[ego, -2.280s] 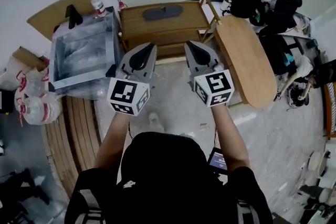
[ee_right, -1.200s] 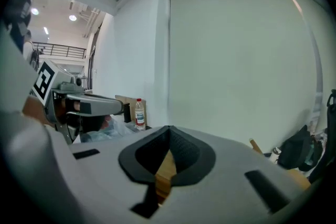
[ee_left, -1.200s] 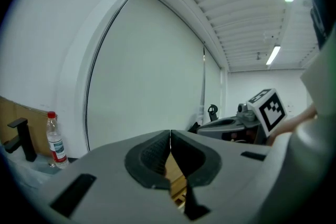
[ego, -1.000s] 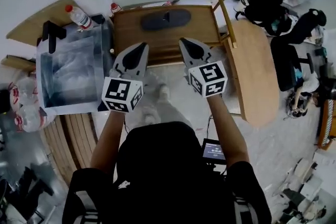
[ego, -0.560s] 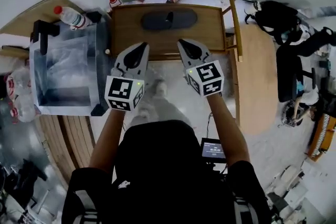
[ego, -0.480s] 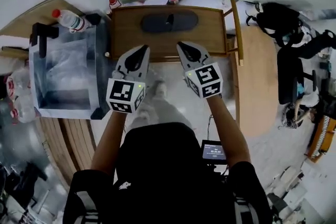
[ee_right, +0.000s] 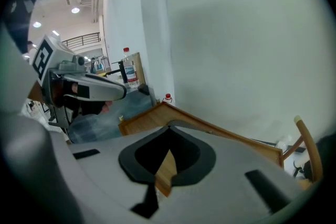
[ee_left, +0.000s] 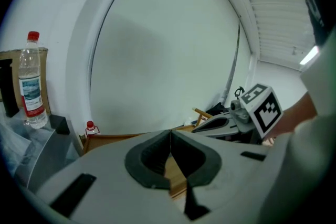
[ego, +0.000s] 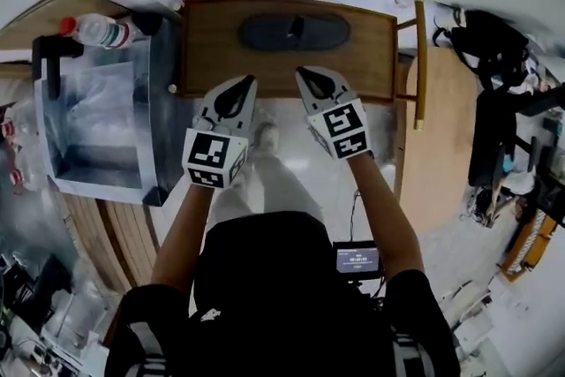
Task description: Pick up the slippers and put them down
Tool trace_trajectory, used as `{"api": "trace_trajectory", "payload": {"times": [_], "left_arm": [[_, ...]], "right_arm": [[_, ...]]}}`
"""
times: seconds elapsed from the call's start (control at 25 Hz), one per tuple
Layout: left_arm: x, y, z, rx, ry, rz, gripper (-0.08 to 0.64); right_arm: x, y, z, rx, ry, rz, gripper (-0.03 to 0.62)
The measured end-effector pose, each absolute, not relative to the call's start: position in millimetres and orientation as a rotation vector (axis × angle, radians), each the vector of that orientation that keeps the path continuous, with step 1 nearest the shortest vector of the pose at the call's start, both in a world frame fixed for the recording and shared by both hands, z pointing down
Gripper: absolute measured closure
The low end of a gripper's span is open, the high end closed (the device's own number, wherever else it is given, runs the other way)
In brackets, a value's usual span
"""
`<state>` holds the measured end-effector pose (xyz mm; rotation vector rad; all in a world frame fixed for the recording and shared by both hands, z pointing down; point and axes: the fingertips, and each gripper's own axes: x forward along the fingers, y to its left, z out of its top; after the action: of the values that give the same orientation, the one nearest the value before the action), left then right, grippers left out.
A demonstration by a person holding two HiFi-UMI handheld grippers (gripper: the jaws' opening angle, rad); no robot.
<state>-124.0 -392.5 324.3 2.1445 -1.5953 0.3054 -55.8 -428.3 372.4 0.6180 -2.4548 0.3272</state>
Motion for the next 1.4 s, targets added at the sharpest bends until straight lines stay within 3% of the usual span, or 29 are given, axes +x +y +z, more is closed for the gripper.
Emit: {"api": "trace_trajectory", "payload": {"times": [0.48,0.84,1.04,1.28,1.4], "left_arm": [[-131,-393,393,2.041,-1.622,0.370,0.555],[-123,-396,418,2.034,-1.578,0.351,0.554],[-126,-400,424,2.034,-1.587,0.352,0.555],[-133,-395,440,2.031,-1.608,0.435,0.554],[-137,-393,445,2.011,-1.618,0.438,0.555]], "right_arm": [[-76,-459,454,0.404,-2.320,0.105,0.605],[-92,-491,485,0.350,-2.207,-0.152,0.461],[-107,-501,506,0.250,-2.119,-0.333,0.424],[-113,-512,527,0.230,-2.091,-0.344,0.429],[-113,-513,531,0.233,-2.089,-0.331,0.484]]}}
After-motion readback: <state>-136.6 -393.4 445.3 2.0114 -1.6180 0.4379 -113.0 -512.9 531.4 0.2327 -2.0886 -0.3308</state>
